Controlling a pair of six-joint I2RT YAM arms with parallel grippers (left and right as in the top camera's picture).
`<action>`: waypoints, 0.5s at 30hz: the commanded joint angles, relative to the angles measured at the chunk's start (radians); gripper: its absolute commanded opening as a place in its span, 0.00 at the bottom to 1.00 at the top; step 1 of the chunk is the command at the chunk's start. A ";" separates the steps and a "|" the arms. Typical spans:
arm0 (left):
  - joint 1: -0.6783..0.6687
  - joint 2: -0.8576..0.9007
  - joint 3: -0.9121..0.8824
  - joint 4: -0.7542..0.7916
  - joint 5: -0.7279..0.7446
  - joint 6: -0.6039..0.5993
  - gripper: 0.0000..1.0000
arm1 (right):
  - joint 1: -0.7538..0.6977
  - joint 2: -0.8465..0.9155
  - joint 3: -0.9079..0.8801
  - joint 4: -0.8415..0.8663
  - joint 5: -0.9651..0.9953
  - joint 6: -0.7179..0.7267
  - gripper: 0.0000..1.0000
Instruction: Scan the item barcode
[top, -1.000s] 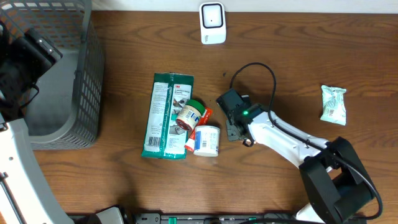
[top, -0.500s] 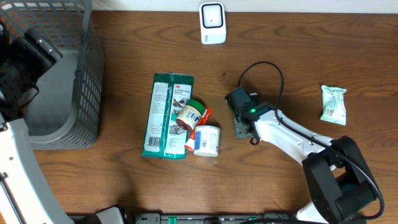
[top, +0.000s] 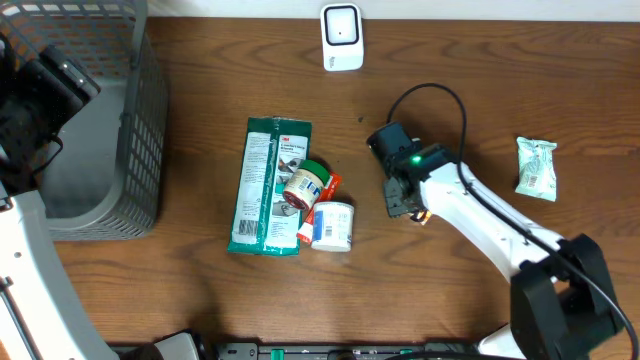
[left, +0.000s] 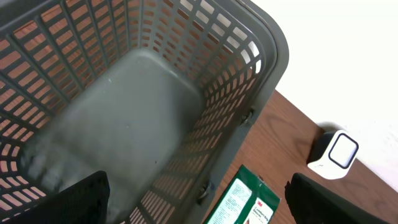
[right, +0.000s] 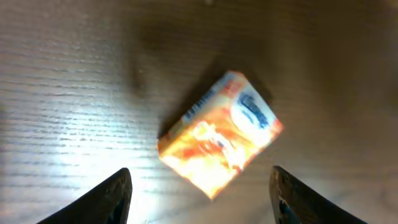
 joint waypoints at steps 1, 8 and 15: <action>0.004 0.001 0.002 -0.002 -0.002 -0.009 0.88 | -0.012 -0.017 0.003 -0.022 -0.047 0.144 0.76; 0.004 0.001 0.002 -0.002 -0.002 -0.009 0.88 | -0.012 -0.017 -0.095 0.020 -0.088 0.423 0.83; 0.004 0.001 0.002 -0.002 -0.002 -0.009 0.88 | -0.089 -0.017 -0.208 0.212 -0.142 0.465 0.82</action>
